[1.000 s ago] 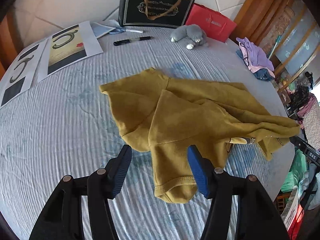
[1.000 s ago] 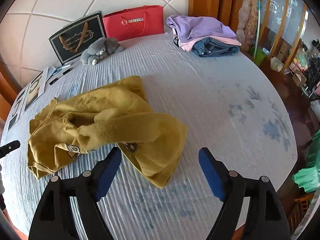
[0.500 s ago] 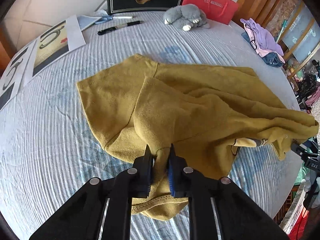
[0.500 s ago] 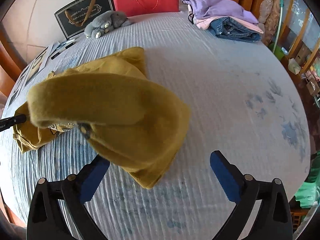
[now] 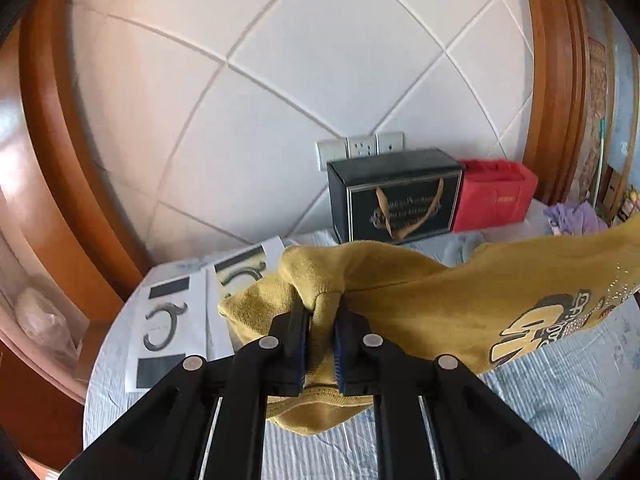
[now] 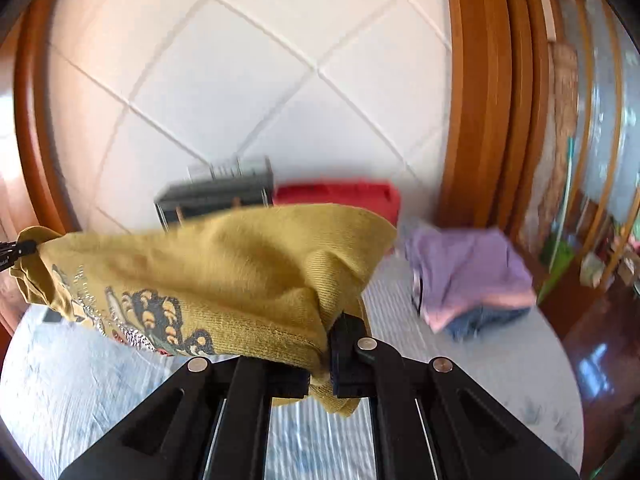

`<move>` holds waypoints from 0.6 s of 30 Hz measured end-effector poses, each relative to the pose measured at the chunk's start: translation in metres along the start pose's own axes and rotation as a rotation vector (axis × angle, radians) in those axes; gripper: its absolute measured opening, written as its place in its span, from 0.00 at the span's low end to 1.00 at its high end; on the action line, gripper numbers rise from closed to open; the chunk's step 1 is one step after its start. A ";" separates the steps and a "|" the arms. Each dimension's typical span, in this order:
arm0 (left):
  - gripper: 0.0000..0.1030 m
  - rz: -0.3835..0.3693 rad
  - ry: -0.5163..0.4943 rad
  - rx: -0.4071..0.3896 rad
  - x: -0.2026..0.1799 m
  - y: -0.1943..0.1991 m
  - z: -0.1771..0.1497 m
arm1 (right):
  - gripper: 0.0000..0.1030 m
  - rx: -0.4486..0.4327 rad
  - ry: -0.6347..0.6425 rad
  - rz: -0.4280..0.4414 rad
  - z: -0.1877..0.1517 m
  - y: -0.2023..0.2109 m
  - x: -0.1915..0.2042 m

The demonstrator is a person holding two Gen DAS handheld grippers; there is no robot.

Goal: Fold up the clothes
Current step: 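Grasp the yellow T-shirt with the left tool while the right tool grasps it, lift and shake flat, then lower the T-shirt onto the sheet and open both tools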

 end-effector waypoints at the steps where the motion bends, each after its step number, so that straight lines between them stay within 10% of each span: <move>1: 0.11 -0.004 -0.007 -0.011 0.004 0.009 -0.002 | 0.06 -0.019 0.001 0.014 0.008 0.011 0.005; 8: 0.22 -0.060 0.013 0.206 0.002 -0.002 -0.161 | 0.07 0.286 0.078 0.066 -0.126 0.002 0.028; 13: 0.24 -0.092 0.124 0.480 0.005 -0.025 -0.294 | 0.35 0.571 0.090 0.055 -0.258 0.000 0.020; 18: 0.50 -0.134 0.159 0.482 0.004 -0.027 -0.303 | 0.71 0.601 0.052 0.066 -0.271 0.018 0.008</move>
Point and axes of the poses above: each gripper's, at about its wrist camera, not at the fingertips, and y roughly against the way its jaws point, x to its left, z to its top, the point moved 9 cm from there along -y, roughly the way its jaws point, and after that the axes turned 5 degrees about -z, right-handed, at the moved point
